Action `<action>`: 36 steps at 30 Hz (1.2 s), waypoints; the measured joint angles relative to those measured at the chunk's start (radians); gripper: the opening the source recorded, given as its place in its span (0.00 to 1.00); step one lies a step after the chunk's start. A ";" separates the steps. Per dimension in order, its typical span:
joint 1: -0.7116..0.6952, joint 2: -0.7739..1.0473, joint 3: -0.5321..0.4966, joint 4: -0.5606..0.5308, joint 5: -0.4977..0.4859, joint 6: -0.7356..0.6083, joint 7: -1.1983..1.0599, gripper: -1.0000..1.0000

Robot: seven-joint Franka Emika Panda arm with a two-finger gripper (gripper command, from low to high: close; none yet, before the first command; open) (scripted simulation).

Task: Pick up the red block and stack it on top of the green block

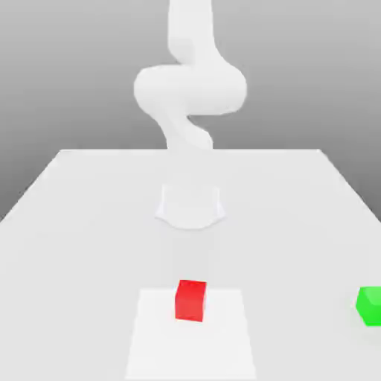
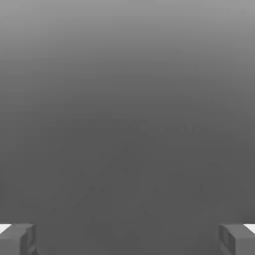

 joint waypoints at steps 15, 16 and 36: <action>-0.033 0.541 0.032 -0.405 -0.010 0.365 0.121 0.50; -0.036 0.585 0.037 -0.435 -0.004 0.394 0.126 0.50; -0.024 0.813 0.022 -0.480 -0.008 0.573 0.149 0.00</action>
